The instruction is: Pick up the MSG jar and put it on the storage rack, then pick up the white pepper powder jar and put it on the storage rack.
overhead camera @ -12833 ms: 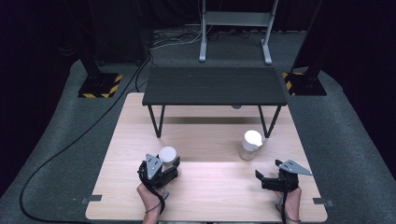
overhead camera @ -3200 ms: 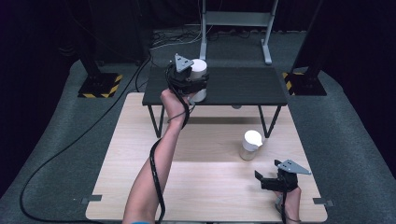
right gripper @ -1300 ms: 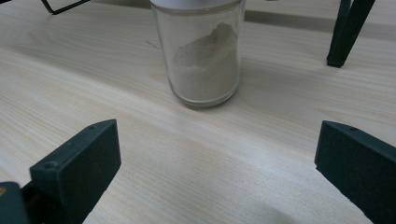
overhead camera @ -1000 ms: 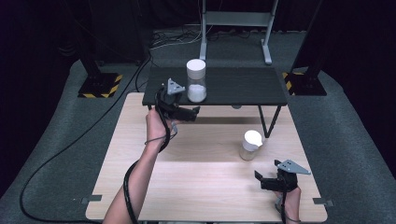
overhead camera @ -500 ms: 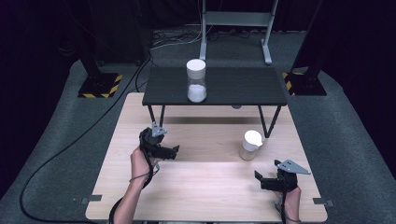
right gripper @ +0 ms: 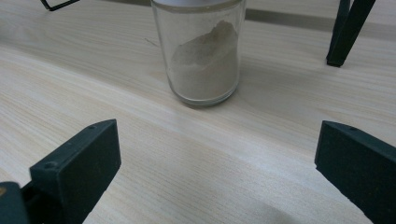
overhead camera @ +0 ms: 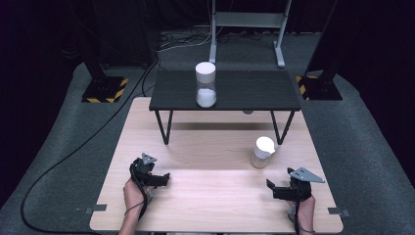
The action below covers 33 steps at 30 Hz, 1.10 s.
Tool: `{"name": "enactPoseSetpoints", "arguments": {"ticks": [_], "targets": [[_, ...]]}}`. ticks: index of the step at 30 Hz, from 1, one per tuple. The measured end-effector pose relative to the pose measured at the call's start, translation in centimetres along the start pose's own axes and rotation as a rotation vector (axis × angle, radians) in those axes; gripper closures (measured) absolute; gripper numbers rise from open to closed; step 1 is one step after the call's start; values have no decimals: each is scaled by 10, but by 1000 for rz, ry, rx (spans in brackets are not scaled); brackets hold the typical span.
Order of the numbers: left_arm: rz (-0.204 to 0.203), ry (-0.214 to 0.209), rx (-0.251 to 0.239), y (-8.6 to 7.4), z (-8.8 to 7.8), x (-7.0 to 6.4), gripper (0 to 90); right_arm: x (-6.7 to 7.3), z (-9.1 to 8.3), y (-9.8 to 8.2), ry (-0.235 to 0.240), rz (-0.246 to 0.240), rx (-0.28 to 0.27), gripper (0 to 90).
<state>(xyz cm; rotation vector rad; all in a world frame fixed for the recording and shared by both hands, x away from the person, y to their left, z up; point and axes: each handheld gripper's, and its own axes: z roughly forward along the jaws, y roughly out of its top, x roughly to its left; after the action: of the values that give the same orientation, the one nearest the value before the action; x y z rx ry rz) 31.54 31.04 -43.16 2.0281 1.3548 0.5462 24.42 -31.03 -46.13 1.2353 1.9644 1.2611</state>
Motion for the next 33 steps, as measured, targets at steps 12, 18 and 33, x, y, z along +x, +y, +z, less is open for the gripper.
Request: {"name": "enactPoseSetpoints", "arguments": {"ticks": [12, 18, 33], "targets": [[-2, 4, -36, -8, 1, 5, 1, 1, 1, 3, -1, -5, 15, 0], [-1, 4, -37, -9, 1, 5, 2, 0, 1, 2, -5, 6, 13, 0], [18, -15, -41, -9, 2, 7, 4, 2, 4, 7, -22, 22, 37, 0]]}}
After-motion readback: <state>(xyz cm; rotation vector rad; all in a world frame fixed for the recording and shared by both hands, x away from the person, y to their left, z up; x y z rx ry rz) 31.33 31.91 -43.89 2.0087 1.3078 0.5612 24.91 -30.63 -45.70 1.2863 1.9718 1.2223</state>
